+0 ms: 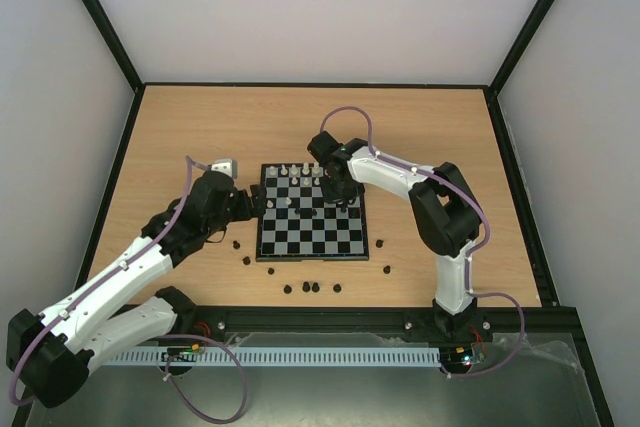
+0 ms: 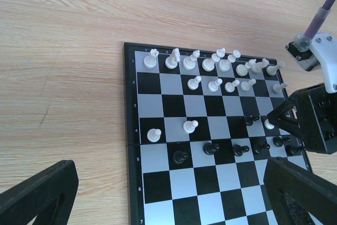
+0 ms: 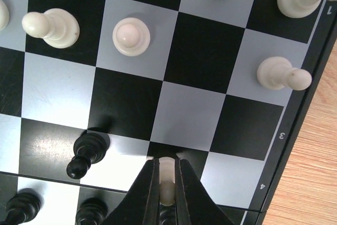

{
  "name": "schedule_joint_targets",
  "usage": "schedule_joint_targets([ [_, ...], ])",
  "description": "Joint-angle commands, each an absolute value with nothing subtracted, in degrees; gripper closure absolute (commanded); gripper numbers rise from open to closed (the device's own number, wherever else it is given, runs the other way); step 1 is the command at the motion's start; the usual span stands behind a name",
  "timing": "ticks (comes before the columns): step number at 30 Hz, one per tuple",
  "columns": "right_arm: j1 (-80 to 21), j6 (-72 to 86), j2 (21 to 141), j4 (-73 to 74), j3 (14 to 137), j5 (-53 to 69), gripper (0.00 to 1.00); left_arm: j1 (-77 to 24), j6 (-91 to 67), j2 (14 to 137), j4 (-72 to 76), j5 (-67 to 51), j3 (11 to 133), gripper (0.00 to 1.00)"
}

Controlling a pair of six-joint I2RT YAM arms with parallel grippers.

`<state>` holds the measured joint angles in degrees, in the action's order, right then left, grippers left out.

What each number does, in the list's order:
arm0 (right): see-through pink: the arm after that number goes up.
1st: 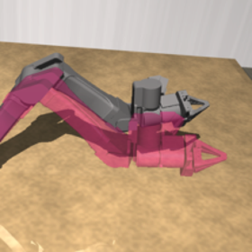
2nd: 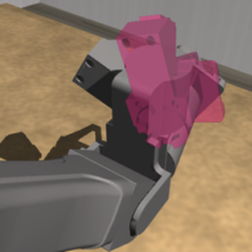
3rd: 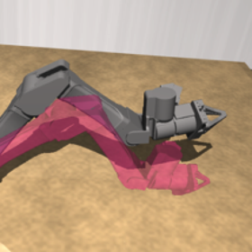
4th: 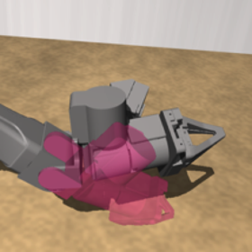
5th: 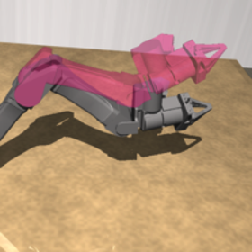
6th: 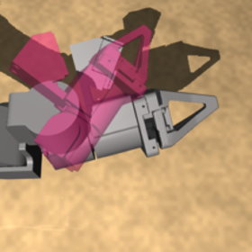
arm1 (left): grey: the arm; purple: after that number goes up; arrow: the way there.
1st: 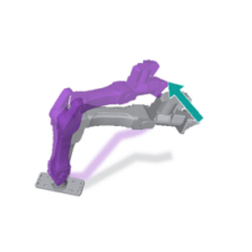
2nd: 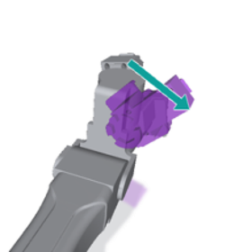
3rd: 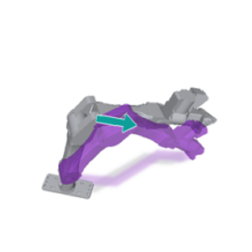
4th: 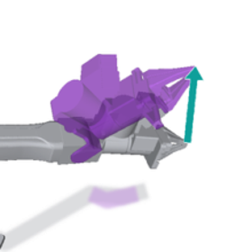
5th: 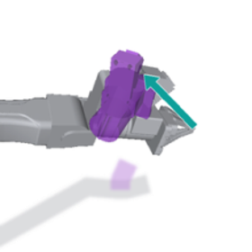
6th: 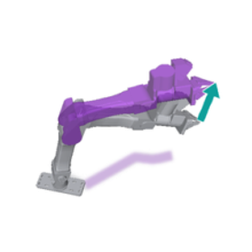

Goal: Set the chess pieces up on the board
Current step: Pick up the chess piece from the chessboard, then place the chess piece on the chessboard.

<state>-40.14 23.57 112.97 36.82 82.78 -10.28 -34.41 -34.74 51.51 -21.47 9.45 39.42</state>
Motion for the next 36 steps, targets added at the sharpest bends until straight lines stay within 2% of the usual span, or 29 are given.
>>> schedule_joint_targets([
  [1,-40.42,23.73,113.64,41.11,84.31,-11.14,0.97,-34.16,-34.38,51.40,-21.05,9.67,39.21,0.00],
  [15,-36.79,21.89,117.03,46.93,95.17,-12.05,0.98,-34.11,-33.97,50.07,-21.40,8.92,39.67,0.01],
  [36,-34.63,21.88,123.26,46.65,100.35,-10.99,0.98,-34.04,-33.49,50.95,-20.78,8.17,39.25,0.01],
])
